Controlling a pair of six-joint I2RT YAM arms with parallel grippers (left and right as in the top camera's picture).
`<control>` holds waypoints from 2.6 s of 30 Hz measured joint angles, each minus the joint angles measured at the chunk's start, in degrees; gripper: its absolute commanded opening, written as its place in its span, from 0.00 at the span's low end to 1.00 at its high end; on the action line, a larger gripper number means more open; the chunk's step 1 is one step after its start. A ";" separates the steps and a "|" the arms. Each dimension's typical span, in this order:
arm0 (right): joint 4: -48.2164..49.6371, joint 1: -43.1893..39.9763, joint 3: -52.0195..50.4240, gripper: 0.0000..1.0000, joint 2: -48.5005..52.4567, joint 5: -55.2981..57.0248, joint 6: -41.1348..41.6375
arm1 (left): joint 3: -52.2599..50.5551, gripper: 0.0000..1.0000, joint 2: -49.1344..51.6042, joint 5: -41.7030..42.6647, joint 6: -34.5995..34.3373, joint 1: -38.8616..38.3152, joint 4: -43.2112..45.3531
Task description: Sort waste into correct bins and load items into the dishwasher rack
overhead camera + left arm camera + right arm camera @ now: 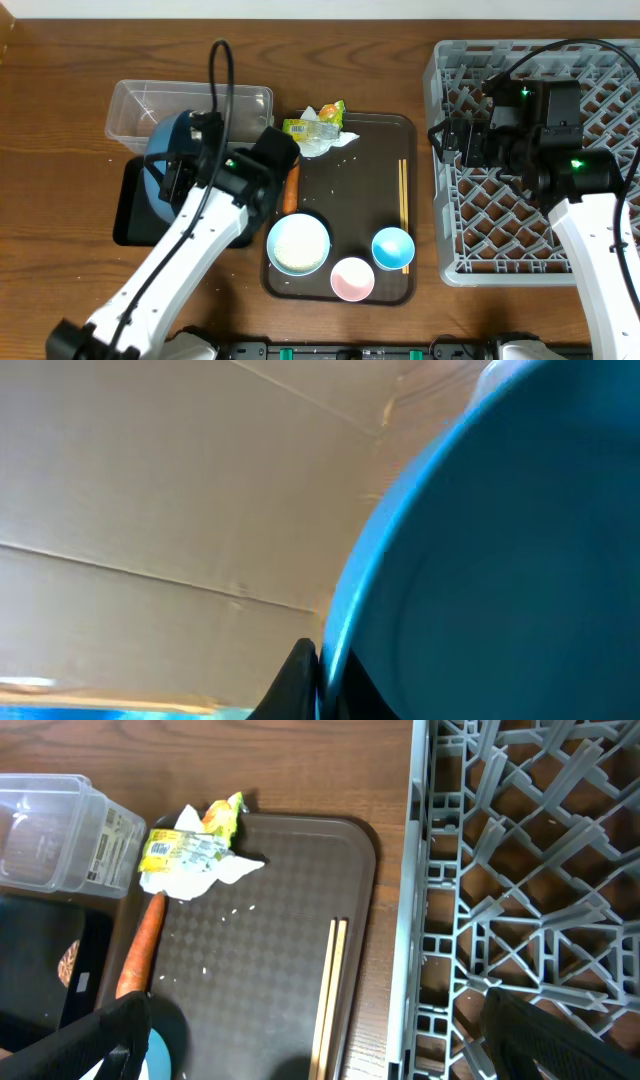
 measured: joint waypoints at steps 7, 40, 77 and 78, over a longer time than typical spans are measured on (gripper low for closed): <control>3.65 0.00 0.00 0.91 0.00 -5.62 0.15 | 5.18 0.06 -10.10 24.33 3.65 0.09 17.40; 8.04 7.28 -0.02 0.01 -1.46 6.51 0.70 | 6.01 0.98 -12.61 74.42 8.94 0.02 34.34; 44.33 -15.13 0.02 0.01 21.35 80.78 -49.83 | 6.01 0.98 -16.00 74.42 8.94 0.04 34.40; 44.28 -14.71 0.02 0.01 21.57 80.83 -50.53 | 6.01 0.98 -16.00 74.42 8.94 0.04 34.40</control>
